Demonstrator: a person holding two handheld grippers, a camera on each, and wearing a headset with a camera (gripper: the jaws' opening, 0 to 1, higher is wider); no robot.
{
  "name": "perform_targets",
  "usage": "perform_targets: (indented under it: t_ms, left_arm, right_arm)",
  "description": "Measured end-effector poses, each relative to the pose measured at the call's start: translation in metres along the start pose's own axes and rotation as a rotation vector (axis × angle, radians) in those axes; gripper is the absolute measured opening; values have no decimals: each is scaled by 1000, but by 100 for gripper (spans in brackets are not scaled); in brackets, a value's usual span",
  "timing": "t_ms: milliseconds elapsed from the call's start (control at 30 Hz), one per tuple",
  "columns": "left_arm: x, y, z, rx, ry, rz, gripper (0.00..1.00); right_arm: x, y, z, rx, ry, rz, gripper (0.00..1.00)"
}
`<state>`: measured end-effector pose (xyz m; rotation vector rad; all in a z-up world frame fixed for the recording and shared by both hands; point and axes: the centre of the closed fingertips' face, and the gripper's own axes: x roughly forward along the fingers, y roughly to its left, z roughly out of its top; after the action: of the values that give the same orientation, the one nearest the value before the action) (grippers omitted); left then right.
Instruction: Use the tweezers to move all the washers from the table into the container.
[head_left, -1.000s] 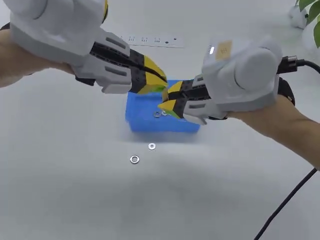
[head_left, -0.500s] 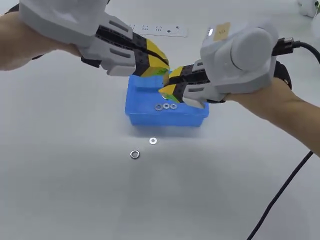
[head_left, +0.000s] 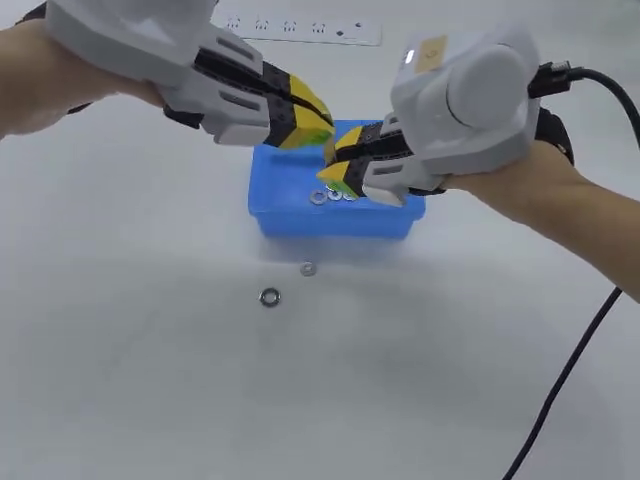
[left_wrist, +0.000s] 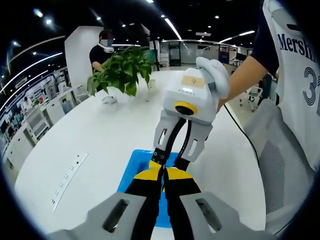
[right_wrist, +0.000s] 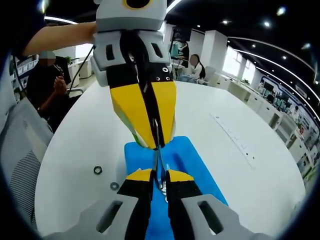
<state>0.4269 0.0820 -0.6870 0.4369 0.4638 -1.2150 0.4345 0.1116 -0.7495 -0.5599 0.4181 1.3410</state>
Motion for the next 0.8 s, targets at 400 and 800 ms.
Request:
perform_targets:
  t_ms: [400, 800]
  left_arm:
    - [15, 4, -13, -33, 17, -17, 6]
    - [16, 2, -11, -33, 11, -19, 5]
  right_arm:
    - [8, 0, -18, 39, 13, 28, 10]
    - [6, -2, -19, 27, 13, 13, 12]
